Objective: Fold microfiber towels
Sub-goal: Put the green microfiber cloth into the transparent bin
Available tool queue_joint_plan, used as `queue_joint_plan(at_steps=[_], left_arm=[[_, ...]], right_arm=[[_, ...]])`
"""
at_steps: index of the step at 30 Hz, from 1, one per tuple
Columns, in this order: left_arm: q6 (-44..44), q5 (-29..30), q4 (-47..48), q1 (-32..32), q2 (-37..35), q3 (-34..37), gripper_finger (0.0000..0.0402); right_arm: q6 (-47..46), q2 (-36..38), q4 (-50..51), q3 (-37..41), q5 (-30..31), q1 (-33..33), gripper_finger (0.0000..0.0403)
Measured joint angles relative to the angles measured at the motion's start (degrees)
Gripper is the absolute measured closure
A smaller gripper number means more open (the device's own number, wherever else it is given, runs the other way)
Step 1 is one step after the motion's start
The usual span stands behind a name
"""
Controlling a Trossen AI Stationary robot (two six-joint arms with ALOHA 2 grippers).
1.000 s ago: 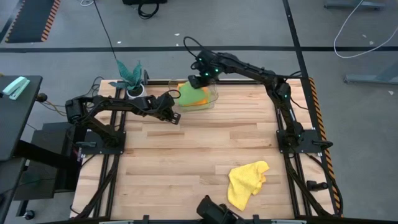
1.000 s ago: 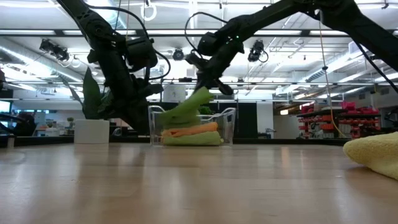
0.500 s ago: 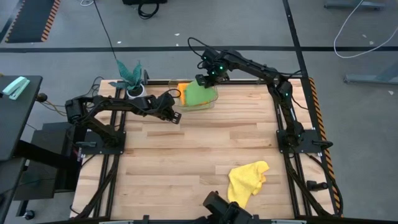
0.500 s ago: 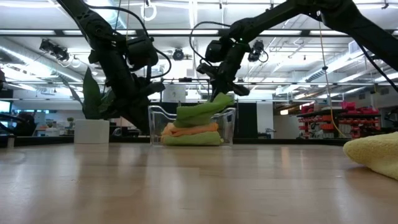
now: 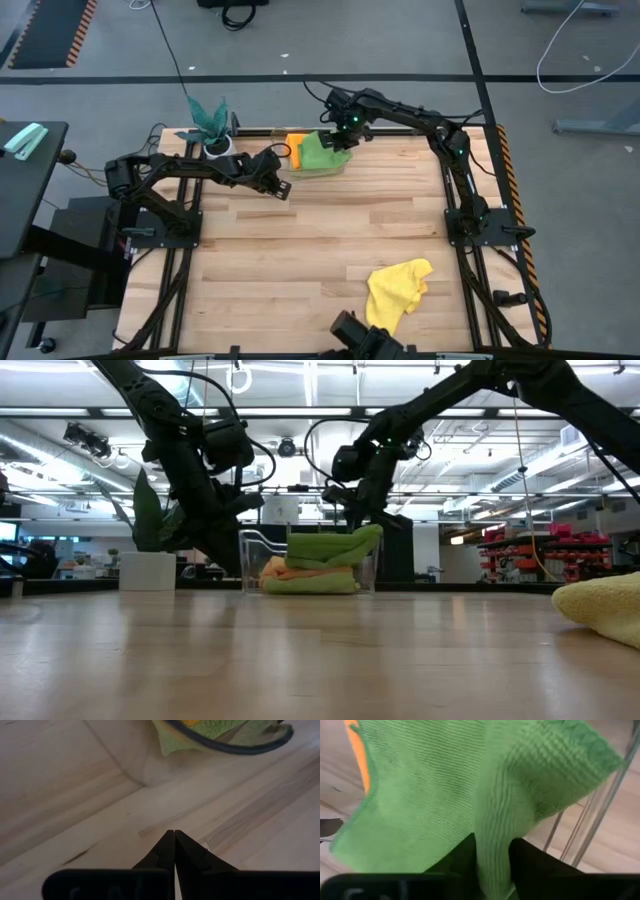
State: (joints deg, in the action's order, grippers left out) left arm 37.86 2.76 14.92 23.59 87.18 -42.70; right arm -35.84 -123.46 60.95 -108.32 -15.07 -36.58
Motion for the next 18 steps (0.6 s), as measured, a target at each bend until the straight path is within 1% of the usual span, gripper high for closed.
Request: queue_joint_plan(at_steps=[4,9,14,18], left_arm=[[-0.2,0.0,0.0,0.0,0.0,0.0,0.0391],[-0.2,0.0,0.0,-0.1,0.0,0.0,0.0376],[-0.2,0.0,0.2,-0.1,0.0,0.0,0.0377],[-0.1,0.0,0.3,-0.1,0.0,0.0,0.0388]], right_arm=[[0.4,0.0,-0.1,-0.9,0.4,-0.2,0.0259],[0.6,0.1,-0.1,-1.0,0.4,-1.0,0.0217],[1.8,2.1,-0.9,-1.0,0.7,-1.7,0.0191],[2.0,5.1,-1.2,-1.0,3.7,-2.5,0.0182]])
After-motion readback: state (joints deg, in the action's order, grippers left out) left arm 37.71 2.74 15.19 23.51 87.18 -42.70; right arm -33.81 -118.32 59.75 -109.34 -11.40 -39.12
